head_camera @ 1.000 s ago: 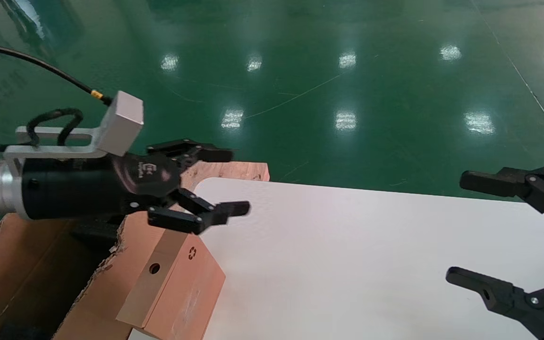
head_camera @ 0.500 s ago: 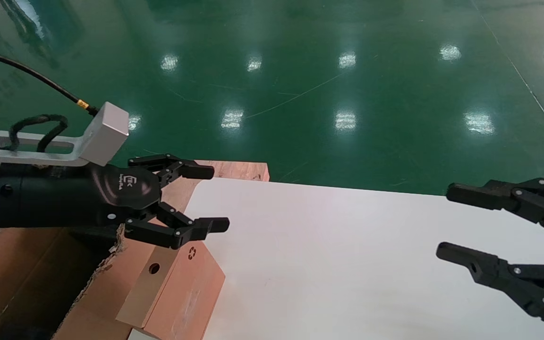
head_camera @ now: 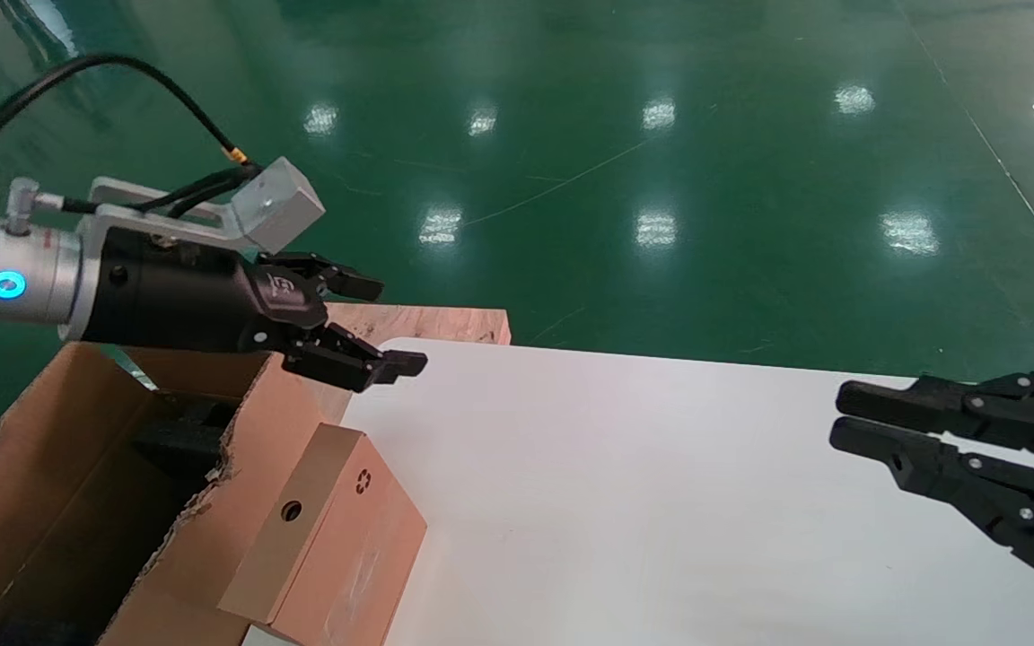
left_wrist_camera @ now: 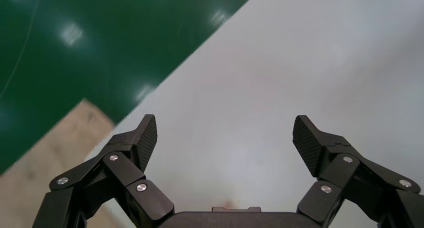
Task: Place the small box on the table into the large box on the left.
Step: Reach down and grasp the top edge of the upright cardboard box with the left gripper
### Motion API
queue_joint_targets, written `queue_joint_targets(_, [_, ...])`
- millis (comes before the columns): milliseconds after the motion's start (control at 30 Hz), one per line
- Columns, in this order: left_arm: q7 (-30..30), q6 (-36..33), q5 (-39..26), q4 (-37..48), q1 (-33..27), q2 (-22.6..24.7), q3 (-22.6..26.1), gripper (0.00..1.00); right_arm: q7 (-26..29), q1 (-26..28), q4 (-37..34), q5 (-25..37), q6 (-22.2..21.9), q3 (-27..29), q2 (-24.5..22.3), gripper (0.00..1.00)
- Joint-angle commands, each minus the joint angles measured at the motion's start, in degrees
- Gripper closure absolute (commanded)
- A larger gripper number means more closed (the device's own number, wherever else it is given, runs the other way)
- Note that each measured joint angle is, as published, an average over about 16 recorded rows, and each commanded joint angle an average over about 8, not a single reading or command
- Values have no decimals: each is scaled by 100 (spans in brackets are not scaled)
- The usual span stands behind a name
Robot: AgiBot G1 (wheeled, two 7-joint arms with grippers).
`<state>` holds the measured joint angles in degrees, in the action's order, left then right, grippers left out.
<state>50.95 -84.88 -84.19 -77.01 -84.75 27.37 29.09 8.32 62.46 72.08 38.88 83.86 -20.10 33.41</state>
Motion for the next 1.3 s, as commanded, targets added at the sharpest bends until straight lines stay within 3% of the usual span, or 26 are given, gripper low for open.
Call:
queue_joint_targets(33, [299, -238, -427, 6, -382, 186, 175, 0, 0, 0, 0, 0, 0, 0, 0, 100])
queue_joint_targets(200, [824, -589, -872, 24, -821, 375, 477, 0, 0, 0, -1, -1, -1, 0, 0, 100])
queue_joint_targets(500, [873, -547, -1042, 113, -872, 446, 684, 0, -1, -1, -1, -2, -2, 0, -1, 100])
queue_joint_targets(800, [1446, -646, -1699, 356, -1740, 1032, 2050, 0, -1, -1, -2, -2, -2, 0, -1, 100])
queue_joint_targets(1000, [1950, -629, -1579, 541, -2282, 1191, 2813, 0, -1, 0, -2, -2, -2, -1, -1, 100])
queue_joint_targets(1300, [2878, -588, -1336, 362, -2795, 1082, 3515, 0, -1, 0, -2, -3, -2, -1, -1, 100])
